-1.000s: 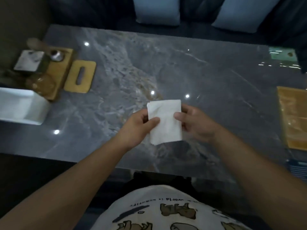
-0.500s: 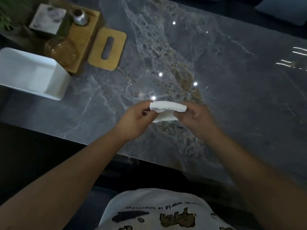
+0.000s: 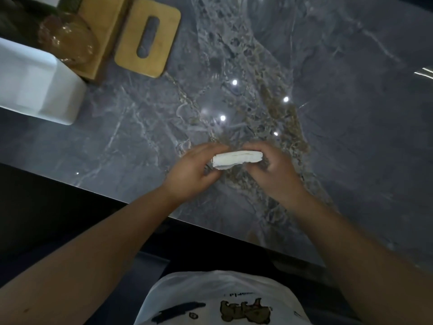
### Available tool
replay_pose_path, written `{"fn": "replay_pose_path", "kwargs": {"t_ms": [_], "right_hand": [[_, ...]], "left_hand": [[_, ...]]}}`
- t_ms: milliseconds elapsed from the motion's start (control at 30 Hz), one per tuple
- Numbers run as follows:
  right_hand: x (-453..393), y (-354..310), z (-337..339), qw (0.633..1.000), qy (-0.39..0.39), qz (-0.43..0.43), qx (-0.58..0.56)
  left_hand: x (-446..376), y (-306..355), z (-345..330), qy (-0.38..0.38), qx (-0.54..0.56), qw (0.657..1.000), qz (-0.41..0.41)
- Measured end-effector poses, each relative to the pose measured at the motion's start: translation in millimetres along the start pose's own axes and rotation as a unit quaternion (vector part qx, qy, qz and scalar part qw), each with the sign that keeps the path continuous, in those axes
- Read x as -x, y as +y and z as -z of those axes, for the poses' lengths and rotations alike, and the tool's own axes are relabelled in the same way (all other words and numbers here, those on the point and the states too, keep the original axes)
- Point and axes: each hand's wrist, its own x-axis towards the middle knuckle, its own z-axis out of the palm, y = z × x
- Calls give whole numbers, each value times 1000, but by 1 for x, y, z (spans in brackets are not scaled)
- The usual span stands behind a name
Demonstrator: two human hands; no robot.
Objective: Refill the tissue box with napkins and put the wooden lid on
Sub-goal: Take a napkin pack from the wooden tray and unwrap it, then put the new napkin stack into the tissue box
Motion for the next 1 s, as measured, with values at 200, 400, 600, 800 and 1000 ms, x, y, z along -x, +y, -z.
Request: {"fn": "replay_pose_path", "kwargs": {"t_ms": [200, 400, 600, 800, 1000], "right_hand": [[-13, -19, 13, 997, -11, -60, -37], [-27, -59, 32, 966, -46, -124, -222], [-30, -98, 44, 931, -140, -161, -297], [-28, -132, 35, 940, -159, -156, -258], [-38, -166, 7, 950, -221, -105, -194]], "left_hand": [[-10, 12, 12, 17, 121, 984, 126], [-18, 53, 41, 73, 278, 932, 221], [1, 92, 66, 128, 403, 858, 291], [38, 120, 80, 187, 432, 822, 321], [71, 115, 98, 259, 433, 802, 320]]}}
